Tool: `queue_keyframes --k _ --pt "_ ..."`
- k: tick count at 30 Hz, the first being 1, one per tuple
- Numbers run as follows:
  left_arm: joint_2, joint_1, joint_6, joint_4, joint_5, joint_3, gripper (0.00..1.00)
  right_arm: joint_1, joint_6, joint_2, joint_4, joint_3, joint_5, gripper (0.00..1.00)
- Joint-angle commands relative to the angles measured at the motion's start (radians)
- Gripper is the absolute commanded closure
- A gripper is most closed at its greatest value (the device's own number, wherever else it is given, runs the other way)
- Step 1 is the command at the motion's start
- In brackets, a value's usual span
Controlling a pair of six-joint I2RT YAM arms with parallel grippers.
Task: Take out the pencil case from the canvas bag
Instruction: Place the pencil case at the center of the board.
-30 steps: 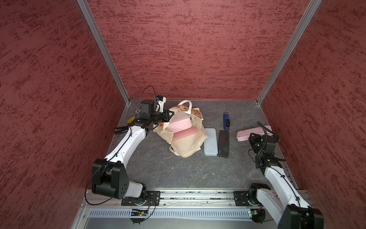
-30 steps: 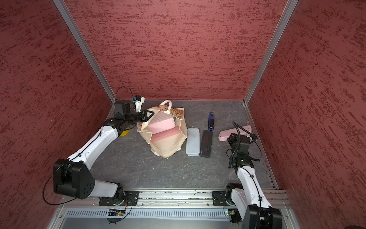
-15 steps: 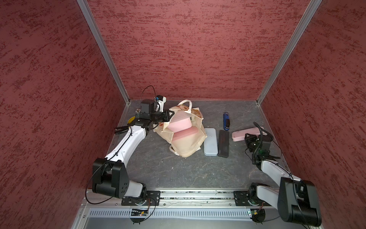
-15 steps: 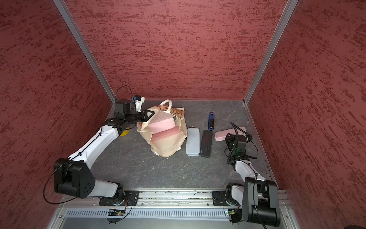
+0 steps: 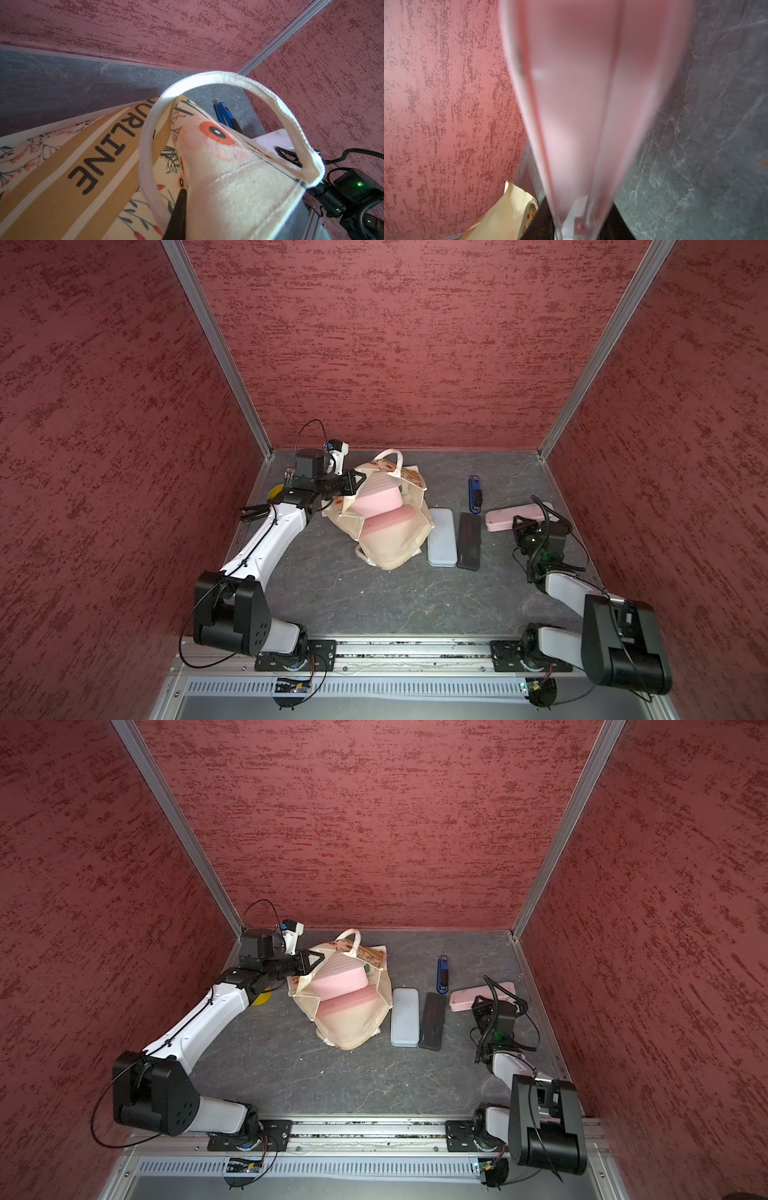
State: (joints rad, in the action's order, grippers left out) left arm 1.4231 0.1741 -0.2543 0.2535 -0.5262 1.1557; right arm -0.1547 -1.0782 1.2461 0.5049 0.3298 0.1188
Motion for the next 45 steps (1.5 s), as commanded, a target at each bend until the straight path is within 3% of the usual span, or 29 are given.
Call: queue_keyframes --k 1,12,16,21,27,36,45 --pt "0.0 -0.001 0.0 -0.016 -0.009 -0.012 1.0 -0.009 -0.005 0.019 0.074 -0.005 -0.001 0.7" --pt "-0.006 -0.001 0.001 -0.018 0.006 -0.017 1.0 -0.009 -0.027 0.097 0.131 0.007 0.032 0.67" --pt "-0.004 0.0 0.001 -0.019 0.003 -0.016 1.0 -0.011 -0.022 0.112 0.129 0.01 0.025 0.61" --pt "-0.004 -0.001 0.003 -0.017 0.006 -0.016 1.0 -0.016 -0.025 0.124 0.106 0.012 0.021 0.42" --pt "-0.008 -0.001 0.0 -0.019 0.005 -0.016 1.0 -0.017 -0.031 0.073 0.058 -0.001 -0.017 0.37" --pt "-0.009 -0.001 -0.002 -0.02 0.002 -0.016 1.0 -0.017 -0.028 -0.014 -0.003 0.0 -0.043 0.36" --pt "-0.008 -0.001 -0.003 -0.02 0.002 -0.015 1.0 -0.007 -0.027 -0.111 -0.109 0.044 0.008 0.4"
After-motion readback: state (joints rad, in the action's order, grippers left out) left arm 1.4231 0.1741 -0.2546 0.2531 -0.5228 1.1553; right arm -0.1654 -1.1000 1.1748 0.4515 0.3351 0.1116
